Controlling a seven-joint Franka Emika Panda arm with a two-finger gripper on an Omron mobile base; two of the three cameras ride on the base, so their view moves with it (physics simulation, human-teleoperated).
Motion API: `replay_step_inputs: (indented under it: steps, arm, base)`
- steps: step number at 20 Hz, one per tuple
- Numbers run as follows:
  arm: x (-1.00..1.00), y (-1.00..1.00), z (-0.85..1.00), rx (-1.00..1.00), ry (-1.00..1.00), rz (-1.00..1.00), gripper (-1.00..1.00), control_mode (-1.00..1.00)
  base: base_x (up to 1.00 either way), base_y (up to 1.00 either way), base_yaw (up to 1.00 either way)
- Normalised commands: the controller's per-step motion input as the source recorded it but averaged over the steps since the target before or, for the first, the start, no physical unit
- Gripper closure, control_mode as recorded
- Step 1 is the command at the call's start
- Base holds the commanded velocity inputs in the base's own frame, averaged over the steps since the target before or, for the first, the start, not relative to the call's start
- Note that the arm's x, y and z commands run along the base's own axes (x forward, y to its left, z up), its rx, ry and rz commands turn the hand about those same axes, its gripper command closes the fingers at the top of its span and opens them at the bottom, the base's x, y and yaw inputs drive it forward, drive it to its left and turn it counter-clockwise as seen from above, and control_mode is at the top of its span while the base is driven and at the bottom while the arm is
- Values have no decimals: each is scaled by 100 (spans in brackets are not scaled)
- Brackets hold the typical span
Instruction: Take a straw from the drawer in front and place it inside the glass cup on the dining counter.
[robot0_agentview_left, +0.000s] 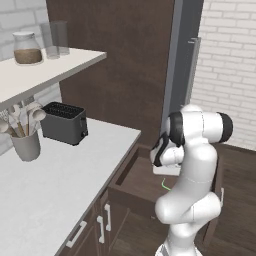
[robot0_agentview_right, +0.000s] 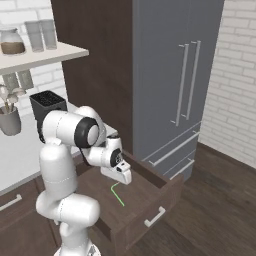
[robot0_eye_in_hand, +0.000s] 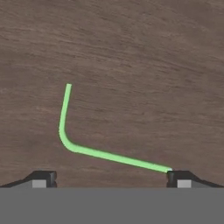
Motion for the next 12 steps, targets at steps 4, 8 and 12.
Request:
replay_step_inputs:
  steps: [4, 8, 12]
  arm:
    - [27, 19, -3, -3, 0, 4, -100, -100]
    - [17, 9, -28, 0, 0, 0, -100, -100]
    - [15, 0, -46, 0, -9, 0, -100, -100]
  base:
    - [0, 0, 0]
    - [0, 0, 0]
    - [0, 0, 0]
